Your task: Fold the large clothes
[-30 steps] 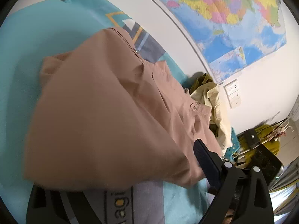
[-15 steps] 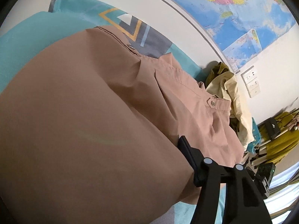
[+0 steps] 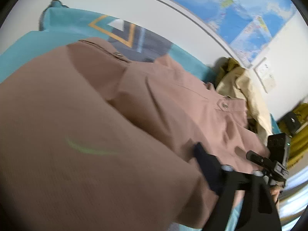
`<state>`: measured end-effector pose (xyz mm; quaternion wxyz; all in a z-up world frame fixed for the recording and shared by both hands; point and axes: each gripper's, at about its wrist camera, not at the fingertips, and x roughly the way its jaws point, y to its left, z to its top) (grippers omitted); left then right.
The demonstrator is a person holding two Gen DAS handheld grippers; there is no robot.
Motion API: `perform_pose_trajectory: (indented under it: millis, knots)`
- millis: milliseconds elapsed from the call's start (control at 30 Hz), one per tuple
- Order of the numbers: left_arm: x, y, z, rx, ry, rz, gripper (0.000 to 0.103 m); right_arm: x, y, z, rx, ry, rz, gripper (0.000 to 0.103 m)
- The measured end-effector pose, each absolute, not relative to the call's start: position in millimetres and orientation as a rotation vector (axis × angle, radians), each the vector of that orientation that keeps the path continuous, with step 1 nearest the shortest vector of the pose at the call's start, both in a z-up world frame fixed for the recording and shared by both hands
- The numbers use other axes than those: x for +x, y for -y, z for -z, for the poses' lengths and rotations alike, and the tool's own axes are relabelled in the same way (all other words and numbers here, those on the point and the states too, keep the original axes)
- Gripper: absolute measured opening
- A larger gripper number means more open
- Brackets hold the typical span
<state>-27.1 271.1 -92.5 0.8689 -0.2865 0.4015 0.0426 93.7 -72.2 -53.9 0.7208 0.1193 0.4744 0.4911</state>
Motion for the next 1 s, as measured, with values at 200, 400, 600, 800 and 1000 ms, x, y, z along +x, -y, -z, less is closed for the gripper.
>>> perform_pose_trajectory:
  millis: [200,400,600,800,1000]
  knots:
    - [-26.3,-277.9,93.2,-0.611,-0.849,-0.103,0.049,107.4,73.9,67.1,0.351,-1.119,-1.092,0.024]
    - [-22.9,-284.5,87.4,-0.631,-0.832,-0.115,0.018,96.6,75.4,48.6,0.370,-1.060,-1.115,0.017]
    - [-19.7,-311.3,31.8,-0.523,-0.747,-0.126,0.010,79.5,41.4,-16.4,0.261,-0.914,-1.177,0.015]
    - [-2.7,-378.6,-17.6,-0.486,-0.663,-0.180,0.010,95.0,-39.2,-72.1,0.170,-0.804,-1.241,0.015]
    - [-0.1,-467.5,-56.0,-0.421,-0.566,-0.344,0.011,108.4,-143.0,-109.1,0.141,-0.707,-1.329,0.015]
